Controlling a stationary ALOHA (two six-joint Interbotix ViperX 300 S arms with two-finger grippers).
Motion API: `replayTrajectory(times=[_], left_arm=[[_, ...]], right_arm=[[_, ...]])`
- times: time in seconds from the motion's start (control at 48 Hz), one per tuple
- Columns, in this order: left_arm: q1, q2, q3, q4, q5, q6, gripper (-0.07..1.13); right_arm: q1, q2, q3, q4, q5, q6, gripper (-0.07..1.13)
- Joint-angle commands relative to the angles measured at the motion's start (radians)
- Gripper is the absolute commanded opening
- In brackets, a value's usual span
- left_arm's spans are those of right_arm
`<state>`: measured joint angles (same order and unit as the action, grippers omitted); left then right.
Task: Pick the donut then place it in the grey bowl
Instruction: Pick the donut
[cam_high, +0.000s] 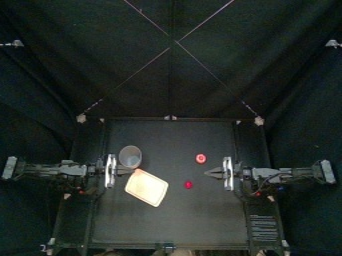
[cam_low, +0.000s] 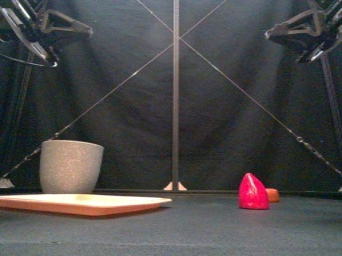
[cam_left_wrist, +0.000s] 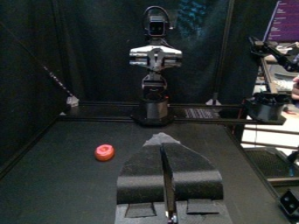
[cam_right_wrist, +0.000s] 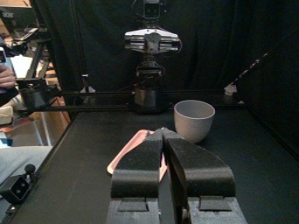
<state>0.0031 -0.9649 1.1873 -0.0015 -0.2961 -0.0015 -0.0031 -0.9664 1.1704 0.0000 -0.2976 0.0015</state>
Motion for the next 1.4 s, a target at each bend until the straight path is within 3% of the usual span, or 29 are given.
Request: replayTrajectory(times=[0.021,0.188,0.354,0.479,0.646,0.708,0.917,1.167,1.396], left_arm=[[0.018,0.002,-0.012,-0.002,-0.002,0.003,0.02],[0.018,0.002,-0.011,-0.002,-0.002,0.005,0.02],[0.018,0.002,-0.011,0.002,-0.002,0.006,0.02],[0.028,0.003,-0.012,0.002,-0.002,0.008,0.02],[0.029,0.003,-0.011,0.002,-0.002,0.006,0.02],[0.029,0.003,-0.011,0.002,-0.002,0.008,0.02],[0.032,0.002,-0.011,0.003,-0.003,0.008,0.02],[0.038,0.002,-0.011,0.003,-0.005,0.008,0.02],[0.04,0.002,0.0,0.003,-0.006,0.008,0.02]], right_arm=[[-0.055,0.029,-0.002,-0.006,0.002,-0.003,0.03],[-0.187,0.091,0.011,-0.008,0.011,0.002,0.04],[-0.324,0.173,0.026,-0.006,0.023,0.003,0.21],[-0.396,0.235,0.04,0.005,0.031,0.006,0.51],[-0.426,0.29,0.051,0.038,0.029,0.015,0.98],[-0.433,0.304,0.055,0.051,0.029,0.014,1.08],[-0.469,0.35,0.072,0.071,0.043,0.017,1.05],[-0.526,0.488,0.031,0.132,0.17,0.017,1.05],[-0.56,0.592,-0.026,0.115,0.199,0.014,1.05]])
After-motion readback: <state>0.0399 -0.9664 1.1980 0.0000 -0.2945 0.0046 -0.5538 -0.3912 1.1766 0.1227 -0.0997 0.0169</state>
